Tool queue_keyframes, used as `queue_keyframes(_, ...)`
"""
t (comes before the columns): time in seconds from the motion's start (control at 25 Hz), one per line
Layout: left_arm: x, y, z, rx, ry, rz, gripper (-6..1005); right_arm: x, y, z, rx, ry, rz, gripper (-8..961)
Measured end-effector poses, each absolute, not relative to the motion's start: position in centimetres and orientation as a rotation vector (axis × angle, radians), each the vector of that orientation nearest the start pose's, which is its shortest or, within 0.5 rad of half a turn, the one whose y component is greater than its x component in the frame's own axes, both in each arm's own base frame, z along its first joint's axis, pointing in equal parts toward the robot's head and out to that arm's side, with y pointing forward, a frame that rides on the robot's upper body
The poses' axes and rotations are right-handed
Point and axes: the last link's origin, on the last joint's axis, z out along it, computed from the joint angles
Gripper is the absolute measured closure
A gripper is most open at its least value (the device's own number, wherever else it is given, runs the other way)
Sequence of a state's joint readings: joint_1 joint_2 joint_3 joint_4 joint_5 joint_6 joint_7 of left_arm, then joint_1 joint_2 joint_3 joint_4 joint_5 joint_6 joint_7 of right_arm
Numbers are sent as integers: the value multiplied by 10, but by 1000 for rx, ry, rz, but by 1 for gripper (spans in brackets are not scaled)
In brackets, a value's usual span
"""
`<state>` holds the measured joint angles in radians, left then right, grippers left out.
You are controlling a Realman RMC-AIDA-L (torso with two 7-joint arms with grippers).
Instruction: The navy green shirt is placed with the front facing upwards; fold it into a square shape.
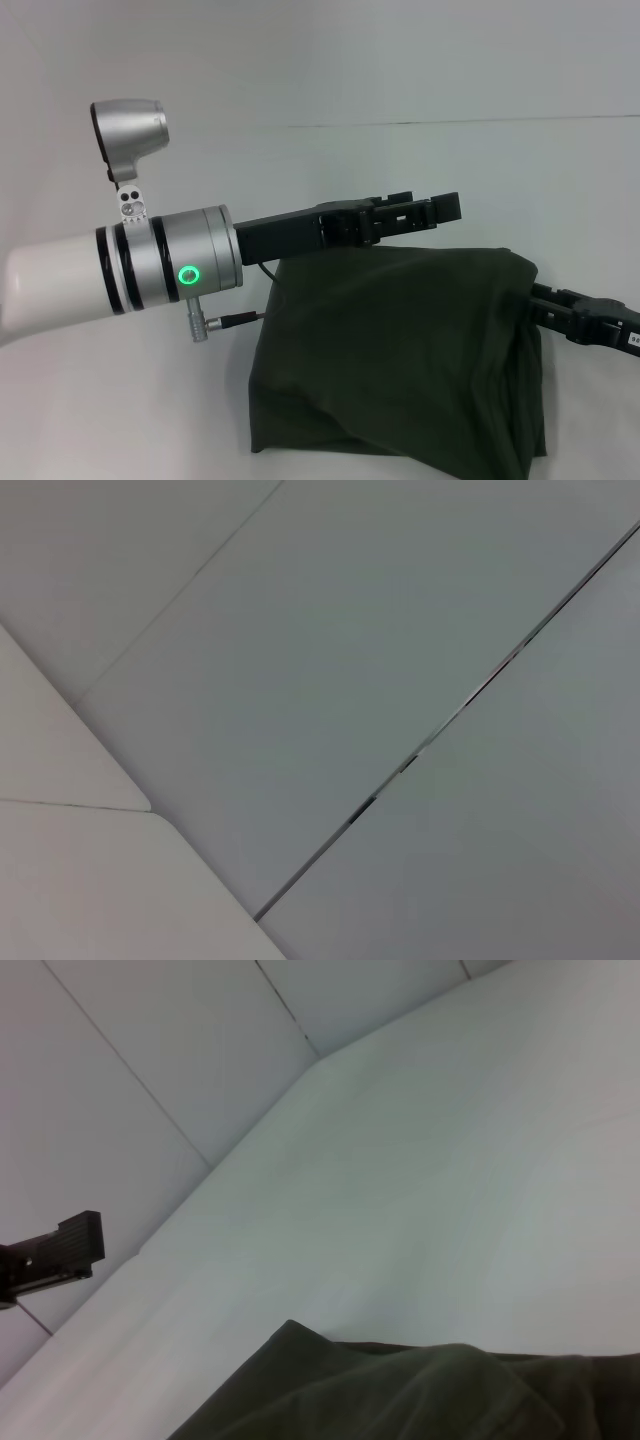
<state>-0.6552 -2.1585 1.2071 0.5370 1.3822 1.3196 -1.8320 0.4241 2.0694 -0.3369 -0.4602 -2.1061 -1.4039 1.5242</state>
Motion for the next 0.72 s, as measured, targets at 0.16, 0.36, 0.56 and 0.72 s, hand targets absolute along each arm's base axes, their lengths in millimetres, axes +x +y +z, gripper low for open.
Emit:
queue_keyframes(0.16, -152, 353, -75, -2656, -1262, -1179, 34, 341, 298, -3, -2249, 1276, 791, 311)
queue_keyframes(0.36, -151, 353, -75, -2657, -1262, -1179, 33, 337, 302, -8, -2258, 1276, 777, 343)
queue_keyframes(0.56, -151, 353, -75, -2657, -1262, -1180, 33, 337, 303, -11, -2280, 1271, 745, 374)
queue_keyframes(0.72, -151, 353, -75, -2657, -1262, -1179, 33, 339, 302, -10, -2278, 1270, 735, 499)
